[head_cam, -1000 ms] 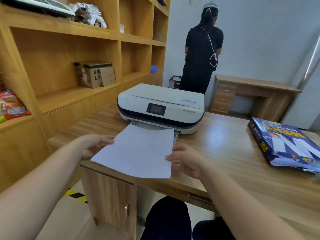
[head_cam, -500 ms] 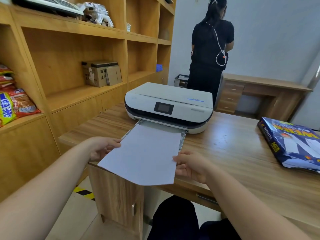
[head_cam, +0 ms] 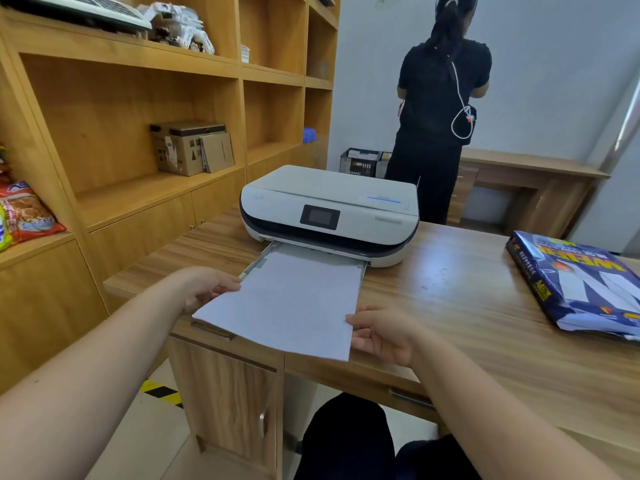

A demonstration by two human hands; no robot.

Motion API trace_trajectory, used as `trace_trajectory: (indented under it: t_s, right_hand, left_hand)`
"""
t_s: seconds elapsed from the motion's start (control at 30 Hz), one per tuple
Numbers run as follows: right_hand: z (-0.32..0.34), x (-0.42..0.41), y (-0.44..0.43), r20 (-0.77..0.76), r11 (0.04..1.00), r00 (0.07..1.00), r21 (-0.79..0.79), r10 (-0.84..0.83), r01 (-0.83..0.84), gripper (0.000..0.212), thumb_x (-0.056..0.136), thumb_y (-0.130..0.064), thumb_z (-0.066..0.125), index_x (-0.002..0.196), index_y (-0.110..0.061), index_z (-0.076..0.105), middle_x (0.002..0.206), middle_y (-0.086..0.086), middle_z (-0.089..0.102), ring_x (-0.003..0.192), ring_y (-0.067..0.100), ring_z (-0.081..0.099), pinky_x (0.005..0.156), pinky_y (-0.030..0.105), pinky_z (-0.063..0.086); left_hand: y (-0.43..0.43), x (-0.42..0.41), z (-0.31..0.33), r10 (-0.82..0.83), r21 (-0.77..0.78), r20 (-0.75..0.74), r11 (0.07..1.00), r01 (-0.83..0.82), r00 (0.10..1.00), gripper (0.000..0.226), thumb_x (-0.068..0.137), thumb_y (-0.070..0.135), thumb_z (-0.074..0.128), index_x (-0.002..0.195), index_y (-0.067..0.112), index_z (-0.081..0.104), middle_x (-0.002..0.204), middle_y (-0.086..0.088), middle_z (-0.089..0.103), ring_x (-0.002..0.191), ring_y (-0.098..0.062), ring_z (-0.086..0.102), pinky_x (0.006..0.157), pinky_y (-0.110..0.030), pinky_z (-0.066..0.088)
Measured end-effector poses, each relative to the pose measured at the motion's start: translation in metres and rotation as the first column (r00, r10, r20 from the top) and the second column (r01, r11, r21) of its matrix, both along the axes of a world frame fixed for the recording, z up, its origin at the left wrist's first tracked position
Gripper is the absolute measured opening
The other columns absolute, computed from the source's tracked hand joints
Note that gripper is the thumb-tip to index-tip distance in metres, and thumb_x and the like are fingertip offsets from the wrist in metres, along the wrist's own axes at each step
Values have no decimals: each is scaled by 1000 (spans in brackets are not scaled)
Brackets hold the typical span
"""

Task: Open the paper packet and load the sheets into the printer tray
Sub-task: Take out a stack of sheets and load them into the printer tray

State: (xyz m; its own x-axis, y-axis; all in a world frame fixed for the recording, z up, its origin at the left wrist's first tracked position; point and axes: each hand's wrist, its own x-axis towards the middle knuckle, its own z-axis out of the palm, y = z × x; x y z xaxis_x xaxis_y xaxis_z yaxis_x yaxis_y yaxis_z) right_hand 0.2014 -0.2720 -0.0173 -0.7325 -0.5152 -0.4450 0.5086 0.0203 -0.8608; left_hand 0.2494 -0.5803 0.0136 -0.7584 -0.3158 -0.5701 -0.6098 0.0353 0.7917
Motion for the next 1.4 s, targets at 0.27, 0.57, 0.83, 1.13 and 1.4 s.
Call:
trace_trajectory:
  t_s: [0.27,0.57,0.83,1.13,1.4]
  right_hand:
    - [0,-4,-7,-4,999,1000,35,-10,10,24,93,-1,56,116,4,55,106,24,70,89,31,72,60,29,59]
    - [2,-11,-8,-50,997,998,66,-35,38,32,86,0,65,116,2,53,109,26,68,88,32,73,63,32,61]
    - [-2,-14,-9,-29,998,998,33,-56,57,48,82,7,67,125,3,48,107,22,69,78,24,63,57,29,58]
    - [-3,-19,-14,-53,991,992,57,-116,119,43,83,8,66,121,-2,47,90,14,60,51,12,59,52,26,56]
    - [0,-21,-15,-67,988,988,66,-138,142,35,84,3,68,115,-2,52,101,18,60,64,20,69,52,24,55]
  left_hand:
    - [-4,-6,6,-37,-55,14,998,38,999,29,94,10,59,122,9,62,103,-15,65,87,-29,66,58,-36,59]
    - [4,-23,6,-26,-200,9,979,27,1000,35,93,12,59,129,12,60,120,-16,61,108,-33,60,96,-47,50]
    - [9,-41,2,28,-326,-112,943,-63,993,32,90,20,65,121,12,65,121,-10,61,104,-25,59,84,-33,49]
    - [-6,-20,3,90,-40,-78,995,-94,993,17,89,7,64,105,5,67,95,-13,64,79,-23,62,48,-29,56]
    - [-16,-8,5,71,57,-39,996,-69,997,12,86,1,66,95,6,70,96,-12,66,77,-19,62,41,-20,53]
